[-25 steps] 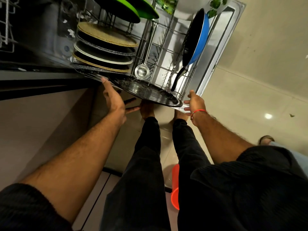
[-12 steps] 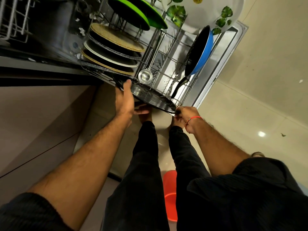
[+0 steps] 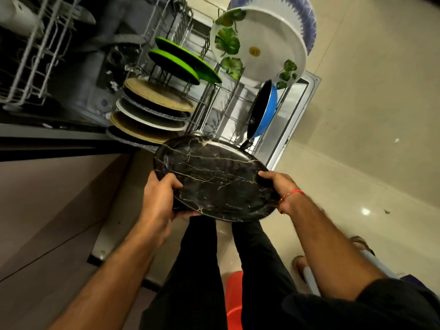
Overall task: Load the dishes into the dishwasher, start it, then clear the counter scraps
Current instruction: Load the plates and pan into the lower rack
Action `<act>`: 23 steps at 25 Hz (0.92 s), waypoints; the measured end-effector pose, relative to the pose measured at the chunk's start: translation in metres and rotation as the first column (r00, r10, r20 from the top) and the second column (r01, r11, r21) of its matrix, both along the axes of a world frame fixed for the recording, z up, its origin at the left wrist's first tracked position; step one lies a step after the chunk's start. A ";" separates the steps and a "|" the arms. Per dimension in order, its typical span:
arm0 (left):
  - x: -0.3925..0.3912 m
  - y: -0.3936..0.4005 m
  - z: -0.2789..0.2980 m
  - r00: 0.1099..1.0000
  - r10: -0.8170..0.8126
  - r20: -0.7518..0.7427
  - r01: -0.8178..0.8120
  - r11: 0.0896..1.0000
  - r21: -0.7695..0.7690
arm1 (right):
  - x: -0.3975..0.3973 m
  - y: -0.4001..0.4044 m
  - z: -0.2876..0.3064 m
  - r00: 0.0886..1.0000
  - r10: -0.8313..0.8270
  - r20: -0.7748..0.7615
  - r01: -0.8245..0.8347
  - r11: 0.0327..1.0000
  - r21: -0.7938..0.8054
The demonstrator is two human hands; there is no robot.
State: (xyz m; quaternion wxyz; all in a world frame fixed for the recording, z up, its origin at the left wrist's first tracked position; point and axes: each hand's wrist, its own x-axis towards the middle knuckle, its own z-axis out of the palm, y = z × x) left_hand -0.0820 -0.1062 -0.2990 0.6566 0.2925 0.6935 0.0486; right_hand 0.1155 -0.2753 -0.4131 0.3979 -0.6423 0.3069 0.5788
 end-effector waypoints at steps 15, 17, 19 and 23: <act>0.215 0.179 -0.015 0.851 -0.523 0.033 0.409 0.702 0.582 | 0.196 0.088 0.089 0.509 -0.444 0.738 -0.149 0.798 0.584; 0.237 0.184 -0.023 0.854 -0.518 0.045 0.407 0.720 0.562 | 0.205 0.090 0.081 0.439 -0.426 0.791 -0.169 0.826 0.538; 0.253 0.182 -0.039 0.872 -0.490 -0.006 0.416 0.734 0.537 | 0.209 0.089 0.065 0.387 -0.358 0.850 -0.169 0.878 0.447; 0.272 0.181 -0.082 0.925 -0.379 -0.013 0.347 0.832 0.433 | 0.216 0.087 0.030 0.288 -0.206 0.935 -0.217 0.937 0.273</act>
